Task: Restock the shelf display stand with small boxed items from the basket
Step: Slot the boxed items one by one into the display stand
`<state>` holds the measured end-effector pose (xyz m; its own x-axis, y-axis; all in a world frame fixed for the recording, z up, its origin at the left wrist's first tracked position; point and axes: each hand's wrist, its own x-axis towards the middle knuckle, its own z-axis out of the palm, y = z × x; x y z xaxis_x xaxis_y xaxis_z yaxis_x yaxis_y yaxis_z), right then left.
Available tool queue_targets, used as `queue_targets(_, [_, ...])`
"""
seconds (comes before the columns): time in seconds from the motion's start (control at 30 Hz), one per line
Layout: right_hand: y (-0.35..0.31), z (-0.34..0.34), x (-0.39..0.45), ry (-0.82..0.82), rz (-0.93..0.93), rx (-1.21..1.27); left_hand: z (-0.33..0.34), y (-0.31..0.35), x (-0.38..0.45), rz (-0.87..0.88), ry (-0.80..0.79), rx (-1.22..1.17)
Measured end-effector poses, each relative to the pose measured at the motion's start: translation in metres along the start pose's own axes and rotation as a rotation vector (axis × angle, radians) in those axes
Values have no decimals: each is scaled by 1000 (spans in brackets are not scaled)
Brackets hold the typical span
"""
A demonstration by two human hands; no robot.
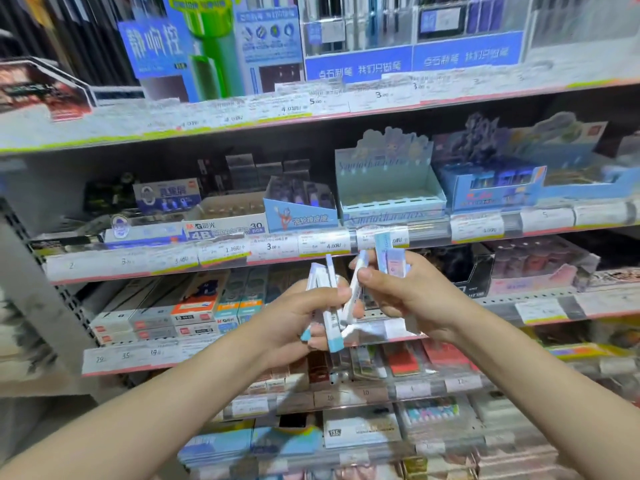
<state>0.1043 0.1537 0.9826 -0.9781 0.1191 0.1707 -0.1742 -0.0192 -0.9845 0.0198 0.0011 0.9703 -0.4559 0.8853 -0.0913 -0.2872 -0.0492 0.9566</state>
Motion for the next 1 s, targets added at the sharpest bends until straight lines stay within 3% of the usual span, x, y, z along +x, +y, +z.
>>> queue_targets(0.23, [-6,12,4,90,-79,-152,0,13,-3,271,251,617])
queue_targets(0.37, [-5,13,11,199,-127,-235,5,13,-1,402,303,736])
queue_targets(0.7, [-18,-28,43,199,-120,-427,1,26,22,402,403,670])
queue_targets(0.8, [-28,-45,62,202,-169,-358,-3,36,37,417,423,857])
queue_targets(1.0, [-56,-83,110,205,-282,-548,-11,64,73,318,414,1421])
